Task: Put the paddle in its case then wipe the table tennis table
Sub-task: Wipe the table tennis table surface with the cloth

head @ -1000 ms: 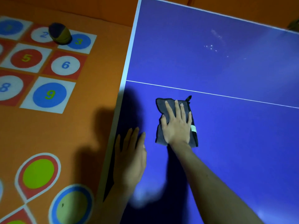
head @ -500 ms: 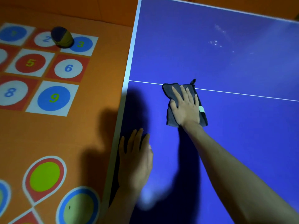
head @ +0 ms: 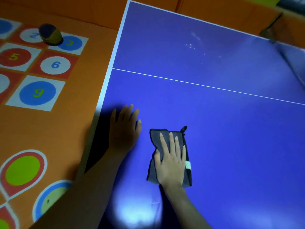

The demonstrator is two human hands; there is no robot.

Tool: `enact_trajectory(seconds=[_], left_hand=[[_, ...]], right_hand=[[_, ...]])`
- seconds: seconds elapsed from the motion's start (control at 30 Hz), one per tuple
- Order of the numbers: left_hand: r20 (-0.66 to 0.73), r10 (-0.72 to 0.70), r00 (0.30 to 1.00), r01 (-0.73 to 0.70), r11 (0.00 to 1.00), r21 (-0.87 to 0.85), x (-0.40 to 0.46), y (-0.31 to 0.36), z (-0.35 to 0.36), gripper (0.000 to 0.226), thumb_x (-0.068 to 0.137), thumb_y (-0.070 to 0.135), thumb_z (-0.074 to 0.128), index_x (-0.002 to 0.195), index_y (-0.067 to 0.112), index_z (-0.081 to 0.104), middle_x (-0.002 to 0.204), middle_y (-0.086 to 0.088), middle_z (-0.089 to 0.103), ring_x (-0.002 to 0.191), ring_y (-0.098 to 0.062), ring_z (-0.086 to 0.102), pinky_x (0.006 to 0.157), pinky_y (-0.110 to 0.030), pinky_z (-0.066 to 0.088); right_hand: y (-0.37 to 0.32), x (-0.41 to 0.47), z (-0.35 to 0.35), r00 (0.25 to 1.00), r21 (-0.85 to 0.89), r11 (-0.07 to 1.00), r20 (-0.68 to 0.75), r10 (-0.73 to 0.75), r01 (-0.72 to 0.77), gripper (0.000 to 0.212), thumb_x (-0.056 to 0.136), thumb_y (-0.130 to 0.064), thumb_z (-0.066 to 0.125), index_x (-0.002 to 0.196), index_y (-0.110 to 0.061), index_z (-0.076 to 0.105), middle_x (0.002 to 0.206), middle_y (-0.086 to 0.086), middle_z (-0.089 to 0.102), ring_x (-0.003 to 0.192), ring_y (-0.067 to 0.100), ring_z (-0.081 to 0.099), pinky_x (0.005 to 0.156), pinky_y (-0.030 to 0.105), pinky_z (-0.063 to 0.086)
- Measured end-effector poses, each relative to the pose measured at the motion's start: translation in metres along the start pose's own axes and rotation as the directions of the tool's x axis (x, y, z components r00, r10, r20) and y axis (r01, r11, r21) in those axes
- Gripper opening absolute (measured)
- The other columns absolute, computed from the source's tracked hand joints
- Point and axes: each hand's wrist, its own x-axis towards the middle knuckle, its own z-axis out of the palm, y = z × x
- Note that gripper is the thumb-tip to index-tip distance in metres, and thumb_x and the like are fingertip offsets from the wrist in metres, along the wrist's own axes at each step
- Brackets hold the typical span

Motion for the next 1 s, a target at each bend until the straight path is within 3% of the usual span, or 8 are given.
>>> enact_trajectory(seconds=[0.1,0.23,0.37,0.47,0.73,1.0], left_hand=[[0.023,0.005,1.0,-0.004,0.999,-0.046,0.009,0.029,0.015,0.037,0.104,0.028,0.049,0.134,0.014,0.064,0.146,-0.012,0.057,0.137,-0.033,0.052,0.114,-0.058,0.034],[0.215,-0.074,0.974,0.078,0.997,-0.01,0.016,0.042,0.027,0.044,0.107,0.034,0.037,0.143,0.018,0.056,0.156,-0.009,0.047,0.147,-0.03,0.039,0.12,-0.058,0.024],[0.337,-0.063,0.939,0.042,0.997,0.071,0.014,0.046,0.025,0.051,0.109,0.034,0.023,0.152,0.018,0.043,0.164,-0.009,0.034,0.154,-0.03,0.027,0.122,-0.061,0.018],[0.386,-0.065,0.92,0.036,0.996,0.081,0.019,0.045,0.024,0.054,0.106,0.035,0.021,0.153,0.019,0.043,0.165,-0.01,0.033,0.154,-0.03,0.026,0.12,-0.063,0.02],[0.411,-0.059,0.91,0.038,0.998,0.058,0.023,0.043,0.025,0.053,0.105,0.039,0.032,0.153,0.02,0.046,0.164,-0.01,0.036,0.155,-0.031,0.026,0.12,-0.064,0.021],[0.371,-0.045,0.928,0.019,0.997,0.073,0.025,0.042,0.026,0.053,0.108,0.043,0.028,0.154,0.02,0.043,0.164,-0.009,0.036,0.155,-0.031,0.026,0.122,-0.063,0.02]], right_hand=[[-0.001,-0.004,-0.001,0.999,-0.027,0.999,0.007,0.033,-0.033,0.062,0.101,-0.049,0.034,0.163,-0.04,0.029,0.172,-0.002,0.024,0.16,0.02,0.017,0.128,0.052,0.017],[0.002,0.025,0.0,0.999,-0.05,0.999,-0.025,0.02,-0.022,0.062,0.101,-0.05,0.033,0.162,-0.04,0.03,0.173,-0.002,0.022,0.16,0.02,0.016,0.129,0.052,0.014],[0.007,0.098,0.007,0.999,-0.038,0.998,-0.032,0.039,-0.04,0.062,0.101,-0.051,0.03,0.162,-0.042,0.028,0.173,-0.002,0.023,0.16,0.019,0.015,0.129,0.051,0.011],[0.007,0.16,0.01,1.0,-0.032,0.999,-0.016,0.024,-0.025,0.063,0.101,-0.053,0.025,0.163,-0.042,0.024,0.173,-0.003,0.021,0.161,0.018,0.013,0.13,0.051,0.008],[0.005,0.293,0.016,0.999,-0.031,0.999,0.027,0.039,-0.038,0.066,0.099,-0.058,0.016,0.164,-0.046,0.016,0.174,-0.005,0.015,0.161,0.016,0.008,0.129,0.05,0.004],[0.009,0.312,0.016,0.999,0.041,0.999,0.038,-0.003,0.001,0.067,0.097,-0.054,0.02,0.163,-0.043,0.023,0.173,-0.003,0.019,0.161,0.018,0.01,0.129,0.049,0.002]])
